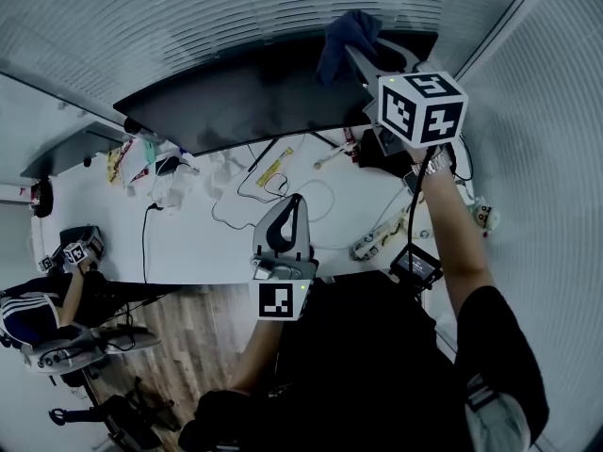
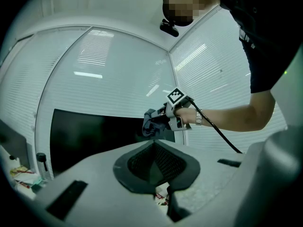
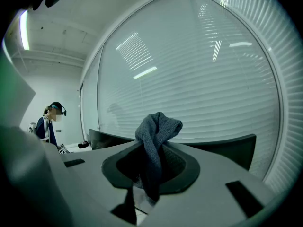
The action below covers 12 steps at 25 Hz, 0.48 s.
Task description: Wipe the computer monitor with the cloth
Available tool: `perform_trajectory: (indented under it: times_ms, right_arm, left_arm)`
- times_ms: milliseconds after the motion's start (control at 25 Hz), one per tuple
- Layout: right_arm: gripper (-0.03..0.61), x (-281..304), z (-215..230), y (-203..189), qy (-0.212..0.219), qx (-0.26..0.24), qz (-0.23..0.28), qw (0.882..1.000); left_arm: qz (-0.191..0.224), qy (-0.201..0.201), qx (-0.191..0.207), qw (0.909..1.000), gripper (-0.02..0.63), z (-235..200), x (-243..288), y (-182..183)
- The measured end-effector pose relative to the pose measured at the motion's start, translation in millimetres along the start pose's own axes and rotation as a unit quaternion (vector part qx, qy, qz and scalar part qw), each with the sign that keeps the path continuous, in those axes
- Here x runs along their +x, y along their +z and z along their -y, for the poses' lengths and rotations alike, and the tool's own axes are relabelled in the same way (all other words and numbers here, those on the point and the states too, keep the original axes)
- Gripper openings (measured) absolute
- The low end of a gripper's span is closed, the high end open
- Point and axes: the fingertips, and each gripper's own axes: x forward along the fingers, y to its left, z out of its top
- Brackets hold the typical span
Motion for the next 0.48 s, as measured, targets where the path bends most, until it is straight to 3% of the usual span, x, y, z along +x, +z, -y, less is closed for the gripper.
perform_trajectory:
  times_ms: [480]
  right_arm:
    - [0.081, -27, 45, 0, -0.023, 0.008, 0.01, 1.0]
  left_arm:
    - [-0.003, -0.021, 0.009, 0.9997, 0.008, 30, 20, -4]
